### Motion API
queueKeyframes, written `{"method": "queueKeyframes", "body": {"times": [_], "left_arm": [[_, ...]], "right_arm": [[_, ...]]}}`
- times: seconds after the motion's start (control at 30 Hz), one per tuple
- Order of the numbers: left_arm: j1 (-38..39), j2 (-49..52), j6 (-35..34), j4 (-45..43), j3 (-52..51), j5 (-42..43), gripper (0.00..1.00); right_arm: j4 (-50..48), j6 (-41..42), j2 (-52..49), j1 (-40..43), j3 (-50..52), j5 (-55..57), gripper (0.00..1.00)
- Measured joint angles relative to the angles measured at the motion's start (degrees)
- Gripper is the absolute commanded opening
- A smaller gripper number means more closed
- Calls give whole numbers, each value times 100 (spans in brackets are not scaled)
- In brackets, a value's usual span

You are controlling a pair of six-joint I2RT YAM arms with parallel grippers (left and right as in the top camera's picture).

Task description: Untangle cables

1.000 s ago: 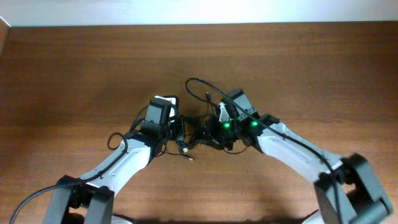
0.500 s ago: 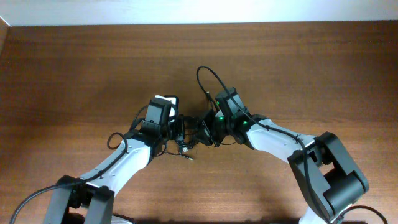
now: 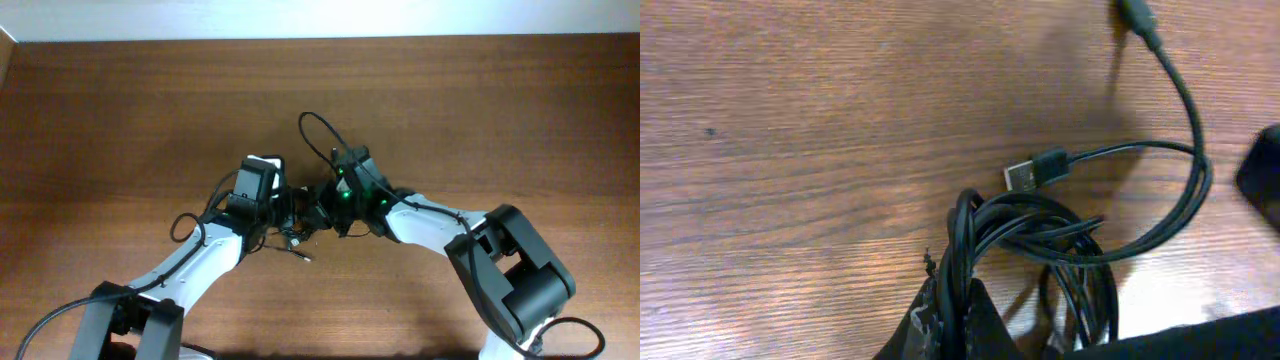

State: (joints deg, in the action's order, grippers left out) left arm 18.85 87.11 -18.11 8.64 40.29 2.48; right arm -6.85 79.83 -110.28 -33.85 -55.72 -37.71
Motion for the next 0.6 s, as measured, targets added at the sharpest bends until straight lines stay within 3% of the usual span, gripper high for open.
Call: {"method": "queueKeyframes", "body": {"times": [0.13, 0.3, 0.43, 0.6], "left_arm": [[7, 2, 17, -273, 0, -621, 0], [57, 0, 562, -1049, 7, -310, 0], [59, 0, 1510, -1856, 11, 361, 0], [59, -7, 1397, -1036, 57, 452, 0]], "right_arm": [[153, -1558, 509, 573, 2, -1204, 4], [1060, -3191, 1491, 1462, 4, -1963, 4], [1093, -3176, 1563, 1668, 4, -3213, 4], [-483, -2269, 1569, 1694, 68, -3897, 4]]}}
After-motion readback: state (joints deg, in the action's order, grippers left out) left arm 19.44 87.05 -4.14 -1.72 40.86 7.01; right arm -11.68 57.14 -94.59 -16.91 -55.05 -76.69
